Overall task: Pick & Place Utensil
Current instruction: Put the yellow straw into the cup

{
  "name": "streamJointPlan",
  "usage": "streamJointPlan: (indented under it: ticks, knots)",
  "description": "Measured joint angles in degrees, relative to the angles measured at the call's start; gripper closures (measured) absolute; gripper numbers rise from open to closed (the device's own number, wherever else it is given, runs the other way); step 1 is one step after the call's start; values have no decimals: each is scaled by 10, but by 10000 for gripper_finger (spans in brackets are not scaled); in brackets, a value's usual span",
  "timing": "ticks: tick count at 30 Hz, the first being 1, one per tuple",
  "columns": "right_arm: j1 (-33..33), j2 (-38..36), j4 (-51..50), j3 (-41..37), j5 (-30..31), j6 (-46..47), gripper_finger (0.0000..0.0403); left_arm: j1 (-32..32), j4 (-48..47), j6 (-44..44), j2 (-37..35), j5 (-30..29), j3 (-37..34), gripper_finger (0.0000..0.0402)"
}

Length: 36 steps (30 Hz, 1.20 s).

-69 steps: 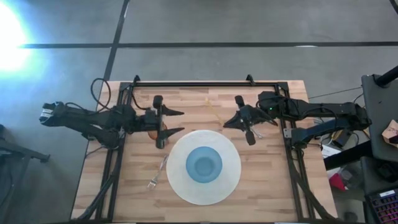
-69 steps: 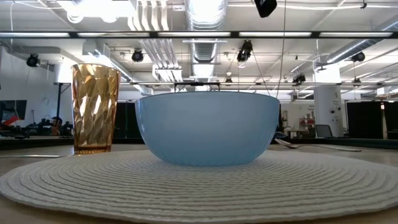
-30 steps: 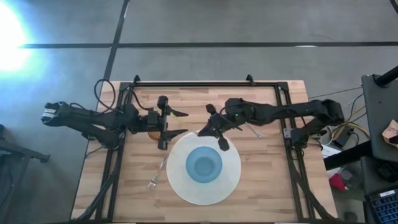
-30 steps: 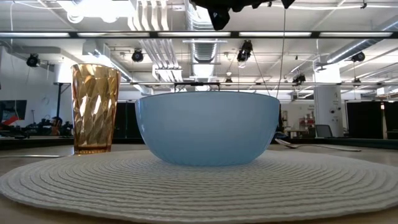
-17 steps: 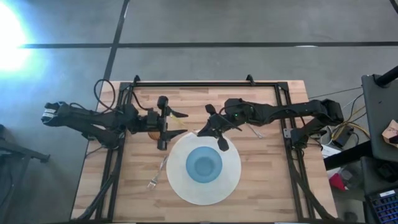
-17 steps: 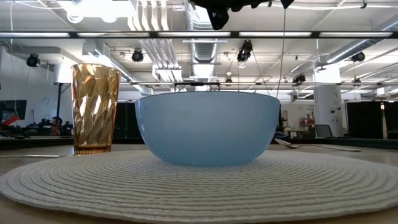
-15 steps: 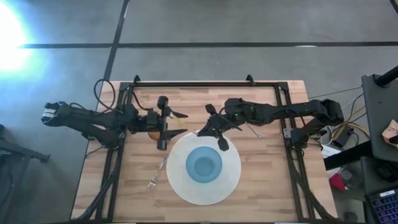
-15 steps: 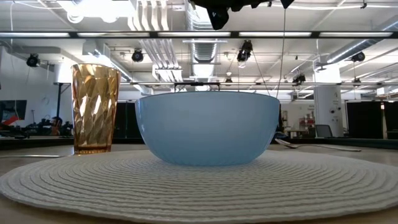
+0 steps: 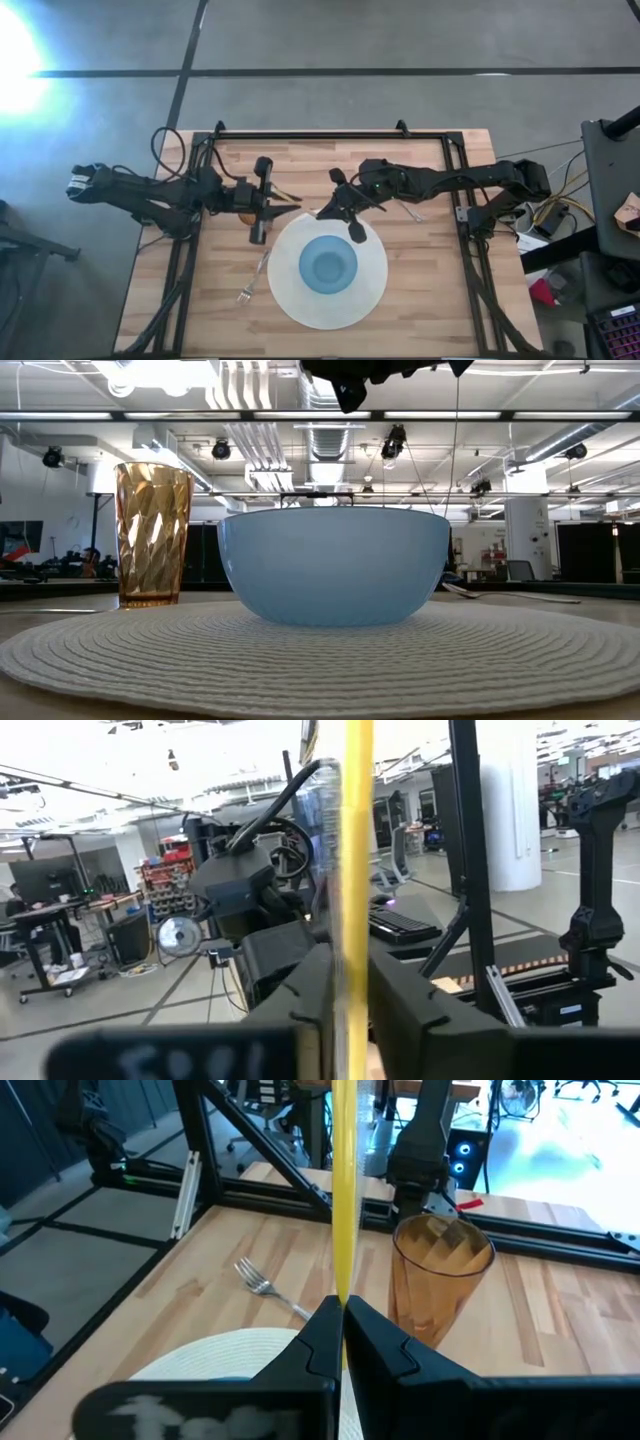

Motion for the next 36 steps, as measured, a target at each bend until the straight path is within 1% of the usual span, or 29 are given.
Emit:
streamJointPlan:
  ticks: [3,5,16,21,25,32,36]
  knots:
    - [0,0,0,0,1,0,395,0,0,0,0,0,0,386]
    - [0,0,-1,0,1,0,395,0,0,0,0,0,0,396]
    - [0,0,-3,0,3,2,394,0,-2,-1,0,-2,0,400]
    - [0,-1,-21,10,28,13,389,0,-5,-1,0,-2,0,401]
    - [0,-4,-52,23,27,15,361,0,-10,-2,0,-2,0,401]
    - [0,-15,-69,35,27,11,287,0,-23,-2,0,-12,0,401]
    - [0,-26,-96,45,26,7,255,0,-35,-2,-2,-19,0,401]
